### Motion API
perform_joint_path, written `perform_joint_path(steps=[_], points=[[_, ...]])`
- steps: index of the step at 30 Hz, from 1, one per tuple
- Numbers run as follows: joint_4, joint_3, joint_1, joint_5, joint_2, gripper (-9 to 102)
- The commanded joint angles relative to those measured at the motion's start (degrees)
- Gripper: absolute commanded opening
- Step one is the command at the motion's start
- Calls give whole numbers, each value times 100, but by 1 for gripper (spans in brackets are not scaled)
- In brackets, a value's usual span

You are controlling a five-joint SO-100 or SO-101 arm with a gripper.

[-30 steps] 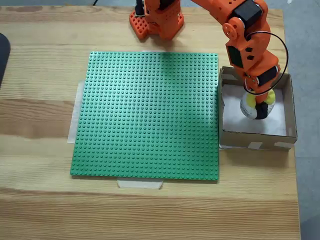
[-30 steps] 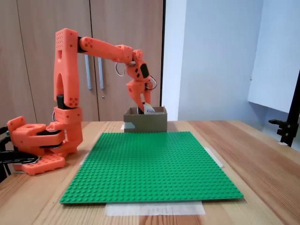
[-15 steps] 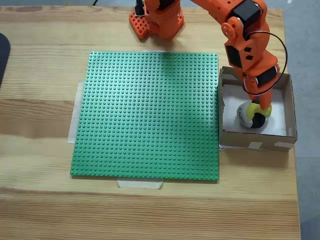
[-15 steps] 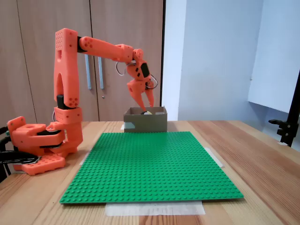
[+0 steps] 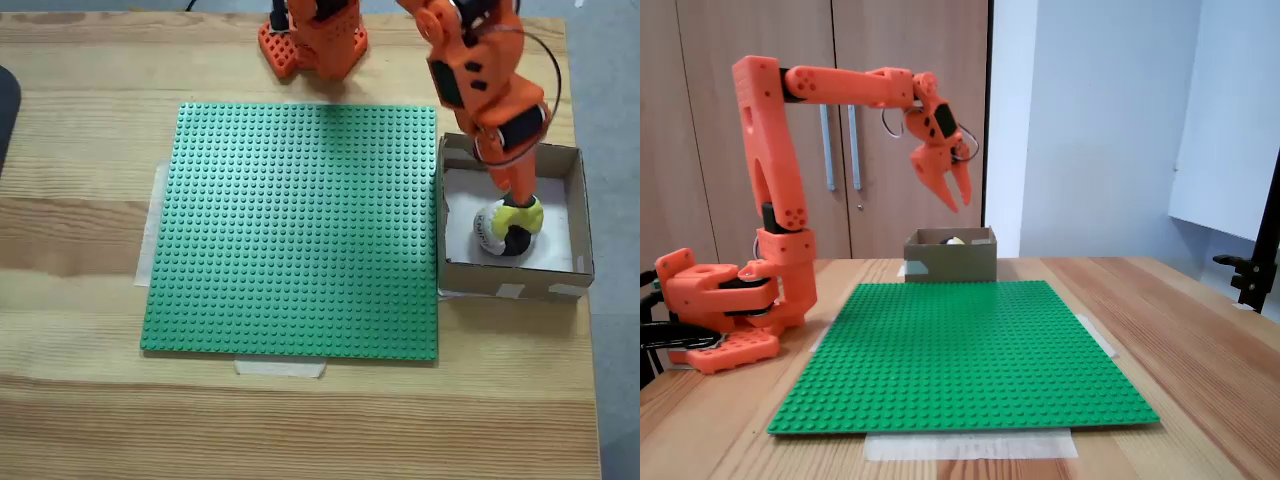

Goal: Pick the ball and put it in the box.

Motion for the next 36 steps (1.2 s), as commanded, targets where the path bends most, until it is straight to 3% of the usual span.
perform_joint_path(steps=[1,10,25,36], points=[[-44,158,88,-70,642,11],[-132,1125,492,-255,1969,-1],[44,2303,2065,-387,3832,-1],[-563,3946,3498,-439,5414,-1]])
